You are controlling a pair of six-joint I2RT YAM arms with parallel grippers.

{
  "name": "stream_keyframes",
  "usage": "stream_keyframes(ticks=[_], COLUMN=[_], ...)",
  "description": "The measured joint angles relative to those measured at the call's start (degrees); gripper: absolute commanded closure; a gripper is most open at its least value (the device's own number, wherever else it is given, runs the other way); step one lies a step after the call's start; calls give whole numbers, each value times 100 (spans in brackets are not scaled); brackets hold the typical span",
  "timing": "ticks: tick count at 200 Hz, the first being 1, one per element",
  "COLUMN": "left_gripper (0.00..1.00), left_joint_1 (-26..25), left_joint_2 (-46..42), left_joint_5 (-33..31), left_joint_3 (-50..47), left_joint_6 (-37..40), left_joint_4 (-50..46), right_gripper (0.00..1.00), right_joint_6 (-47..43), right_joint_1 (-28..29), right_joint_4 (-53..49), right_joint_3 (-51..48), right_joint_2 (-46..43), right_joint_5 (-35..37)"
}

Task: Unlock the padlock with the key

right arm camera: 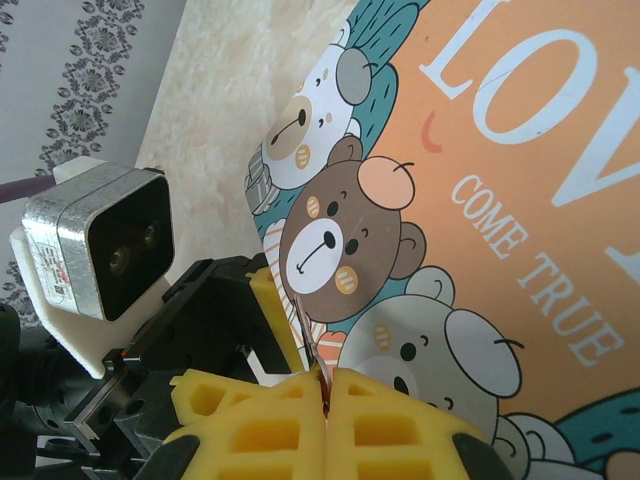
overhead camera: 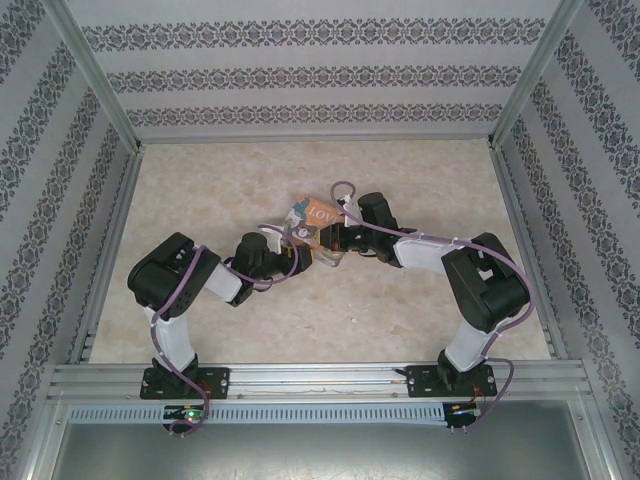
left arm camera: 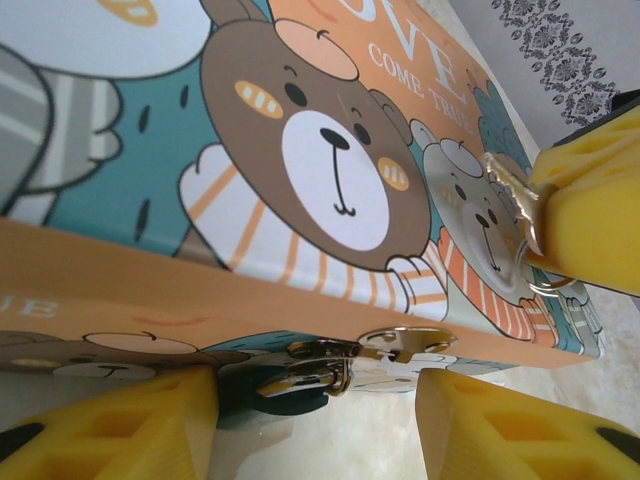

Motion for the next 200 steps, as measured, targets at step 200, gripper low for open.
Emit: stream_keyframes(ticks=[200], left_gripper=[64], left_joint_1=[-304], left_joint_2=[48], left_joint_5=[-284], left_joint_3=[356], left_joint_6=[-514], left_joint_4=[-544], right_gripper=[100], right_joint_6=[-20], right_joint_1=[-2], right_joint_4=[0], right_joint_3=[0], right_joint_2=[-4], right_joint_5=[35])
